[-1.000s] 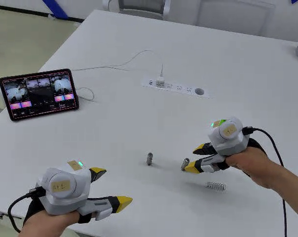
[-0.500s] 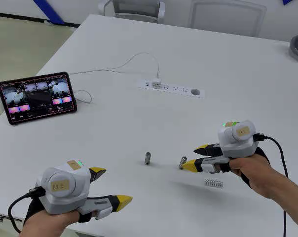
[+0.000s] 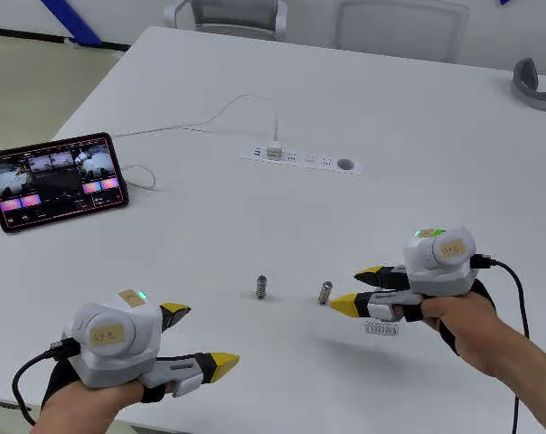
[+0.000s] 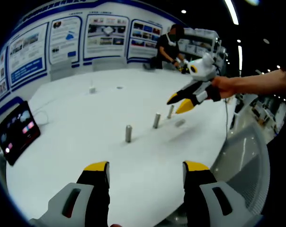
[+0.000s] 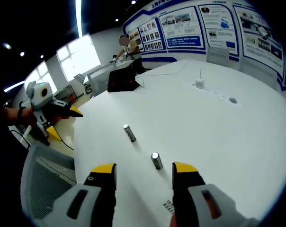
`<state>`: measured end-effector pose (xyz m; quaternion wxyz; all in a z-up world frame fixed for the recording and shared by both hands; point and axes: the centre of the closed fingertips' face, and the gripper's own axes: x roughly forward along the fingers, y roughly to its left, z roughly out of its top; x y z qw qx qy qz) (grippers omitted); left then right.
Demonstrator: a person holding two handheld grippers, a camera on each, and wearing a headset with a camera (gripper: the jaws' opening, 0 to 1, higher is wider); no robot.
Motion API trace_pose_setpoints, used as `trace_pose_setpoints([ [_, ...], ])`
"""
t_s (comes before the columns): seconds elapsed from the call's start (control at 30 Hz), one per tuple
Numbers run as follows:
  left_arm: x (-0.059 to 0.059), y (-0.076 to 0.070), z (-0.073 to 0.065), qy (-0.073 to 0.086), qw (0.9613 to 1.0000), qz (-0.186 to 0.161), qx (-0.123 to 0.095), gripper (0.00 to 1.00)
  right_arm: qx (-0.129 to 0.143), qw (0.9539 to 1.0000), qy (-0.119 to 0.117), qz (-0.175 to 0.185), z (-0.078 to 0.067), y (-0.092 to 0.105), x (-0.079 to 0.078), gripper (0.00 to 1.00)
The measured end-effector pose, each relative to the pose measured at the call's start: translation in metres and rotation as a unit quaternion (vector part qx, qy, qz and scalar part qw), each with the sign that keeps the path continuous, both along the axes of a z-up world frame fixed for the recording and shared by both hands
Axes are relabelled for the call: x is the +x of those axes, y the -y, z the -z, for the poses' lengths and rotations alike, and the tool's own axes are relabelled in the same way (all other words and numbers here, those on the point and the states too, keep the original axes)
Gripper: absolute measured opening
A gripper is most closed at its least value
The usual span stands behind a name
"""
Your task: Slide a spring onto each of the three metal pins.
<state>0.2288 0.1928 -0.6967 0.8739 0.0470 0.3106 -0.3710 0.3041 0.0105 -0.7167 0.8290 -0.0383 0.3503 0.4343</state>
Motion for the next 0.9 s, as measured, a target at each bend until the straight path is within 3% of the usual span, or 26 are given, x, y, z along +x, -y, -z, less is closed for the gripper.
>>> trace_pose_setpoints([
  [0.33,0.008,0.011,0.001,0.0,0.9999,0.013,0.0,0.64,0.024,0.9994,-0.002,0.024,-0.004,0.011,-0.02,0.53],
  [0.9,0.018,0.031,0.004,-0.002,0.9993,0.037,0.001,0.65,0.033,0.9971,-0.003,0.068,-0.004,0.046,-0.047,0.6],
])
